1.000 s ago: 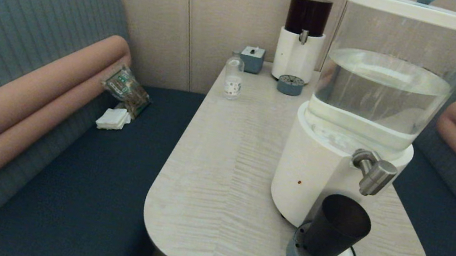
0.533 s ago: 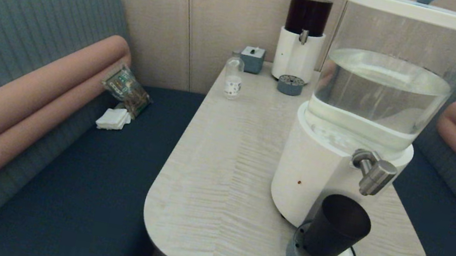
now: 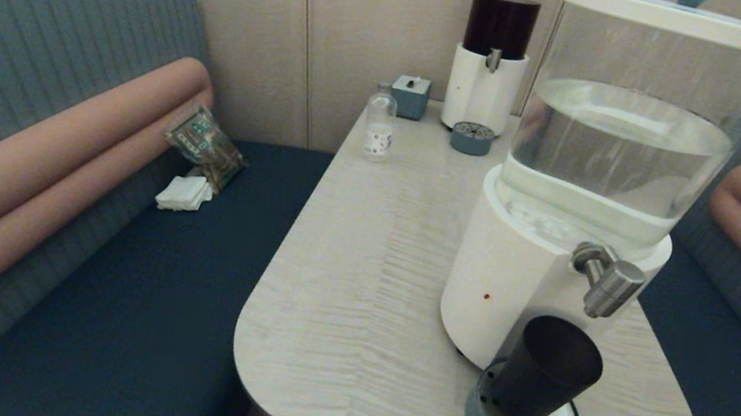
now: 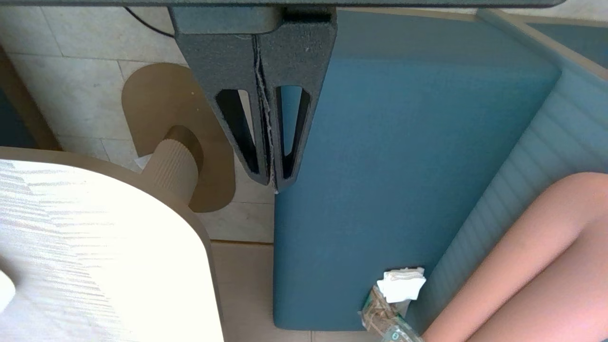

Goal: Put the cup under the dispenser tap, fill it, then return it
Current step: Turn on the faucet

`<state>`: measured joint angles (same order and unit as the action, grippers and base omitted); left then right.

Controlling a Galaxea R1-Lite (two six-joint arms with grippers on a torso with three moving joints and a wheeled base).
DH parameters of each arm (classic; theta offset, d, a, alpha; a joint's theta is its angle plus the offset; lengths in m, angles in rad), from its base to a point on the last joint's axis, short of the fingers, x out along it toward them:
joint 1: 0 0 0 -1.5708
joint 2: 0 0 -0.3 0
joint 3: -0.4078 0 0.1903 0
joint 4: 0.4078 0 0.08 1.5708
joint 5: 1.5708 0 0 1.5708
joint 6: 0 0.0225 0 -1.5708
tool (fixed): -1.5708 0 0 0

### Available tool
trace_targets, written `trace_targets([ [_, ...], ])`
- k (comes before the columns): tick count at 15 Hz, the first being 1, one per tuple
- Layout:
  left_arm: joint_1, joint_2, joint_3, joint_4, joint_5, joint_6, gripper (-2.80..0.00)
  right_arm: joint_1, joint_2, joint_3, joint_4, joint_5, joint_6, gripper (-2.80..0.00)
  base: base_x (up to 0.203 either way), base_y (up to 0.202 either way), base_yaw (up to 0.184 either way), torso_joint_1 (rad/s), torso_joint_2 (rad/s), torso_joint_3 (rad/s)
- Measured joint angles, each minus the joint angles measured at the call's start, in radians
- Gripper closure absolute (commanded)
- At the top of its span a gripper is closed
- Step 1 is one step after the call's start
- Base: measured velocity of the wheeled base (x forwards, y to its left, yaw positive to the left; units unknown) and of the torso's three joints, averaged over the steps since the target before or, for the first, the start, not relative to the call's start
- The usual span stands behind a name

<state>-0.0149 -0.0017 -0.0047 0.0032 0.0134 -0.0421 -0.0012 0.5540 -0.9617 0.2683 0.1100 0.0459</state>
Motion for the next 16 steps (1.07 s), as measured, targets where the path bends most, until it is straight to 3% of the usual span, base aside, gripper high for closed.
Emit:
trace_targets([
  [3, 0.0, 0.0, 0.0, 0.0, 0.0, 0.0, 0.0, 0.066, 0.215, -0.15, 0.186, 0.016, 0.071, 0.0, 0.0, 0.0, 0.0, 0.0, 0.0, 0.0],
  [6, 0.0, 0.0, 0.0, 0.0, 0.0, 0.0, 0.0, 0.13, 0.343, -0.202, 0.342, 0.141, 0.163, 0.0, 0.0, 0.0, 0.0, 0.0, 0.0, 0.0],
  [9, 0.0, 0.0, 0.0, 0.0, 0.0, 0.0, 0.0, 0.119, 0.391, -0.215, 0.343, 0.308, 0.172, 0.0, 0.0, 0.0, 0.0, 0.0, 0.0, 0.0],
  [16, 0.0, 0.0, 0.0, -0.001, -0.001, 0.0, 0.0, 0.061, 0.499, -0.234, 0.172, 0.424, 0.164, 0.0, 0.0, 0.0, 0.0, 0.0, 0.0, 0.0],
])
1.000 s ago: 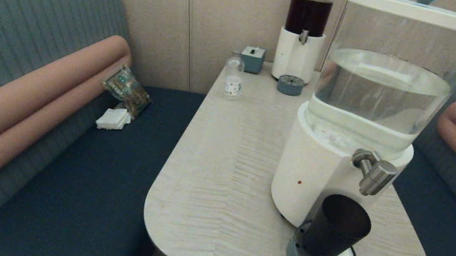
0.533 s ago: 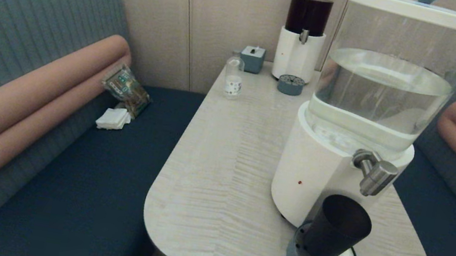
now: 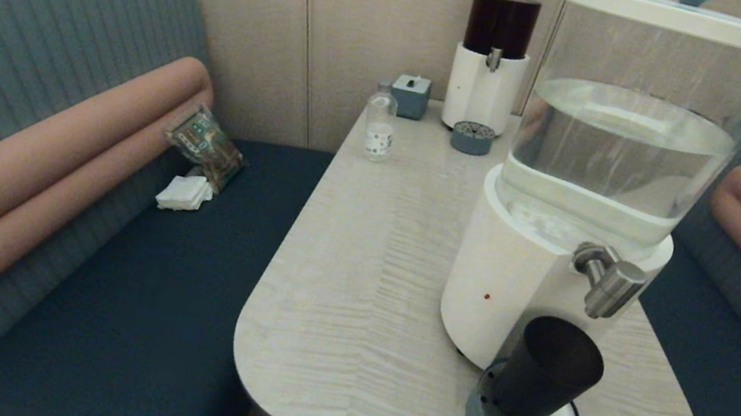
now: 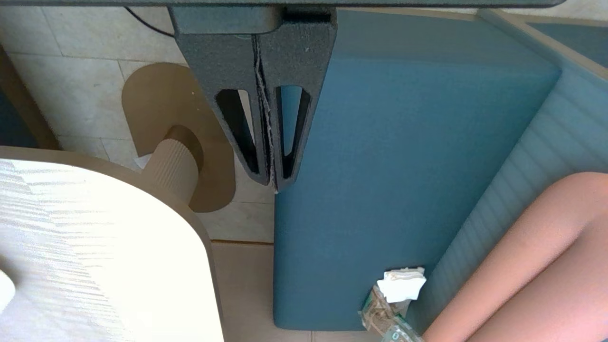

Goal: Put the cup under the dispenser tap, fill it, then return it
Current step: Turn on the faucet

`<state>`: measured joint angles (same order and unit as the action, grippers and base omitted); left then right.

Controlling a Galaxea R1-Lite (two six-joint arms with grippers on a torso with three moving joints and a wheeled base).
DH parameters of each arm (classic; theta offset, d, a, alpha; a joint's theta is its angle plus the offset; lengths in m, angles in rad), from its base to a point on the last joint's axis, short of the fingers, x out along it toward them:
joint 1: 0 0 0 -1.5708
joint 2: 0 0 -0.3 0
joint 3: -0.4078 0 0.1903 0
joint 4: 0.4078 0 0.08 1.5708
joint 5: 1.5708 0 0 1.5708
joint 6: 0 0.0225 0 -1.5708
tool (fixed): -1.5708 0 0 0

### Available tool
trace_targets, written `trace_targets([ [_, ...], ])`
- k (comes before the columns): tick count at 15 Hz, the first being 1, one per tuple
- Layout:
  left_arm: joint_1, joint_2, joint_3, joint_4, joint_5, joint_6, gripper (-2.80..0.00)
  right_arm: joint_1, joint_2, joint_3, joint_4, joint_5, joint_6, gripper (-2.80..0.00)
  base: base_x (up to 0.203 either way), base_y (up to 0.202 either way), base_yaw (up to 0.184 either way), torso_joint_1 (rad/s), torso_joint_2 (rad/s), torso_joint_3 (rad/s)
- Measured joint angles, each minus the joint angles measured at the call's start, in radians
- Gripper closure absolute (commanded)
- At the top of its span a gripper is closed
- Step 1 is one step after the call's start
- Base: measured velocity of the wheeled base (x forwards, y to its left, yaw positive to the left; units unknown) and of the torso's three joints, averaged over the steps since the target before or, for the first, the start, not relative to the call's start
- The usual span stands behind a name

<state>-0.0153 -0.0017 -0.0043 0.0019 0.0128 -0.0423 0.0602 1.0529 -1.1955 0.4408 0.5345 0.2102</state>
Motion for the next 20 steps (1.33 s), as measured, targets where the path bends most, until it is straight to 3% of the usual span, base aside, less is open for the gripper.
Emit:
trace_targets([
  [6, 0.0, 0.0, 0.0, 0.0, 0.0, 0.0, 0.0, -0.01, 0.143, 0.0, -0.115, -0.028, -0.077, 0.0, 0.0, 0.0, 0.0, 0.0, 0.0, 0.0],
  [9, 0.0, 0.0, 0.0, 0.0, 0.0, 0.0, 0.0, 0.019, 0.211, 0.0, -0.11, -0.119, -0.142, 0.0, 0.0, 0.0, 0.0, 0.0, 0.0, 0.0],
  [13, 0.0, 0.0, 0.0, 0.0, 0.0, 0.0, 0.0, 0.084, 0.268, -0.006, -0.107, -0.214, -0.146, 0.0, 0.0, 0.0, 0.0, 0.0, 0.0, 0.0],
  [20, 0.0, 0.0, 0.0, 0.001, 0.001, 0.0, 0.0, 0.124, 0.337, -0.018, -0.144, -0.22, -0.142, 0.0, 0.0, 0.0, 0.0, 0.0, 0.0, 0.0],
])
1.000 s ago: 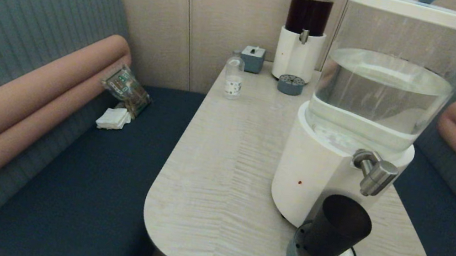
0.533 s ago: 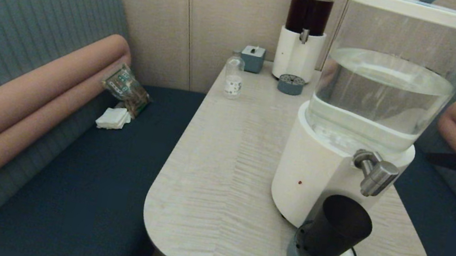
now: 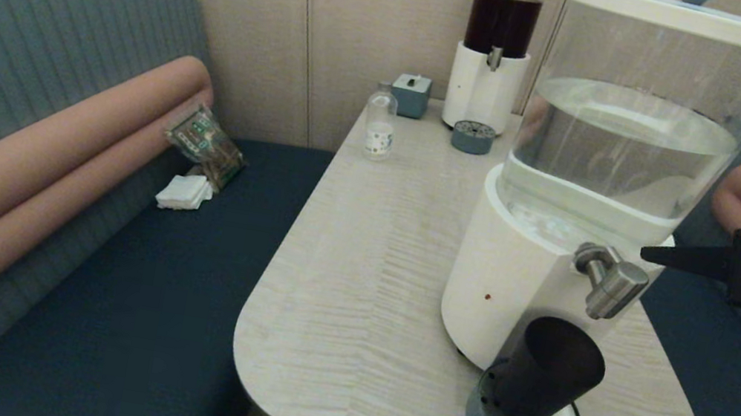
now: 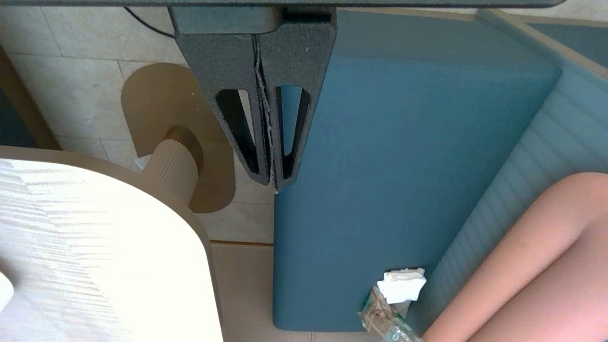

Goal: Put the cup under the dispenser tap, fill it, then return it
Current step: Turn on the faucet

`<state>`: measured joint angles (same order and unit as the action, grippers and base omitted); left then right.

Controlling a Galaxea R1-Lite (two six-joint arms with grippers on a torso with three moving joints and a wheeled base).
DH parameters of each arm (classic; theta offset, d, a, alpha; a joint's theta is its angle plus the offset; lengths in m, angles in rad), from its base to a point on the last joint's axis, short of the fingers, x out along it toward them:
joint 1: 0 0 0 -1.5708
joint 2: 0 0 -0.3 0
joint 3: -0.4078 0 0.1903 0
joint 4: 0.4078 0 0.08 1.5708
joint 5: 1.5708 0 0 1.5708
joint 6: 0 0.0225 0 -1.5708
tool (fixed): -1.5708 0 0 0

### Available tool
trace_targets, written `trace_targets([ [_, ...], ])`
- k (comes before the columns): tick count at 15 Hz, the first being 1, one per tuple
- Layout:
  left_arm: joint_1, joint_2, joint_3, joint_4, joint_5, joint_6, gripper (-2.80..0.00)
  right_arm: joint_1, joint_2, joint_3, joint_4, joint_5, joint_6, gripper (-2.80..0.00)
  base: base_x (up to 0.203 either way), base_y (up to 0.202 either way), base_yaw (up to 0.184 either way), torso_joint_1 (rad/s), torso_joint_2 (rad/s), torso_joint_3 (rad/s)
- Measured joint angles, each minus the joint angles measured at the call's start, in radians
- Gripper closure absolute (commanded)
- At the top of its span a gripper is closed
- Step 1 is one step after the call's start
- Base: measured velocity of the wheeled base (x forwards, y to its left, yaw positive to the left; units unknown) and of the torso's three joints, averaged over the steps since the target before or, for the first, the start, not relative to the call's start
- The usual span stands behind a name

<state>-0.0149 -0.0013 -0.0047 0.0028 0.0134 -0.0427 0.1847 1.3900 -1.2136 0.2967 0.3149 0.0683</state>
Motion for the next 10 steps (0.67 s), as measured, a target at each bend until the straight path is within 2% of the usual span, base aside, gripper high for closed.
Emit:
trace_targets([
  [10, 0.0, 0.0, 0.0, -0.001, 0.0, 0.001, 0.0, 0.005, 0.036, 0.002, -0.032, 0.03, 0.005, 0.0, 0.0, 0.0, 0.0, 0.0, 0.0, 0.0],
])
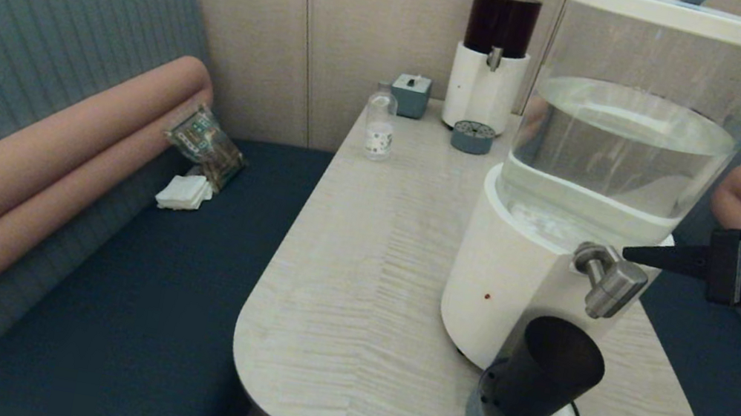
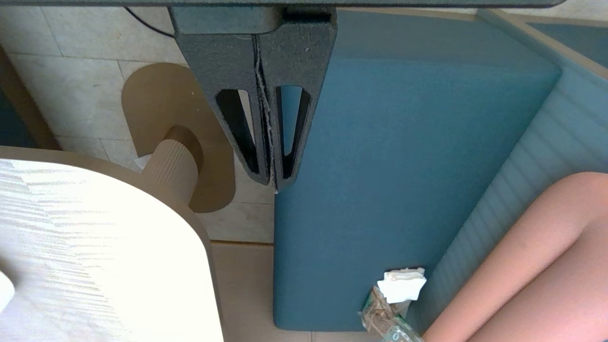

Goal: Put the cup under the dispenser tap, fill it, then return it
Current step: Turn on the faucet

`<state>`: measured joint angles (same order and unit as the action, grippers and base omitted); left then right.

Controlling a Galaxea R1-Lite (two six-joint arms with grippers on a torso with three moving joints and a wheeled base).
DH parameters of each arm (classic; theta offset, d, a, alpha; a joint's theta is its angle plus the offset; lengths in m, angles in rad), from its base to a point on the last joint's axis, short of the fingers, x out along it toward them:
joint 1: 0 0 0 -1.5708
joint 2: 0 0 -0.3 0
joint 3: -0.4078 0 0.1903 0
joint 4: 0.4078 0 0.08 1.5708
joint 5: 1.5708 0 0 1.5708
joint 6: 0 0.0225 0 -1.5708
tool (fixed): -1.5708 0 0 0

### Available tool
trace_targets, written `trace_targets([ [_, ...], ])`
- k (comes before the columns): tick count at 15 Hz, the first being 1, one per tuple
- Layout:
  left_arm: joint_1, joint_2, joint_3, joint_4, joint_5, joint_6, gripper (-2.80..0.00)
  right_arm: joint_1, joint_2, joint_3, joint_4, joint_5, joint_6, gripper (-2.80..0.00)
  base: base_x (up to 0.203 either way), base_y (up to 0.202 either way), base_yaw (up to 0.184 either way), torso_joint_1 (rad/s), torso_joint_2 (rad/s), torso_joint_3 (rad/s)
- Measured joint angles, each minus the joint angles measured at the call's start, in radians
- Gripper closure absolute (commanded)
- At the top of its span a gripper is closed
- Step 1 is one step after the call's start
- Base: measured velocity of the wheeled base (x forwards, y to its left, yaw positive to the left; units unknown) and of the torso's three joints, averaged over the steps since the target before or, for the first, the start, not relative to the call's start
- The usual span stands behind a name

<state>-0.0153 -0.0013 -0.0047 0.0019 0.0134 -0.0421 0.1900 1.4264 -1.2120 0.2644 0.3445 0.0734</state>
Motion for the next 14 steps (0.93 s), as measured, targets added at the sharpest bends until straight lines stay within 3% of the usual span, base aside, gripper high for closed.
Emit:
trace_targets([
  [14, 0.0, 0.0, 0.0, 0.0, -0.001, 0.0, 0.0, 0.019, 0.019, 0.009, -0.022, 0.049, 0.003, 0.0, 0.0, 0.0, 0.0, 0.0, 0.0, 0.0],
])
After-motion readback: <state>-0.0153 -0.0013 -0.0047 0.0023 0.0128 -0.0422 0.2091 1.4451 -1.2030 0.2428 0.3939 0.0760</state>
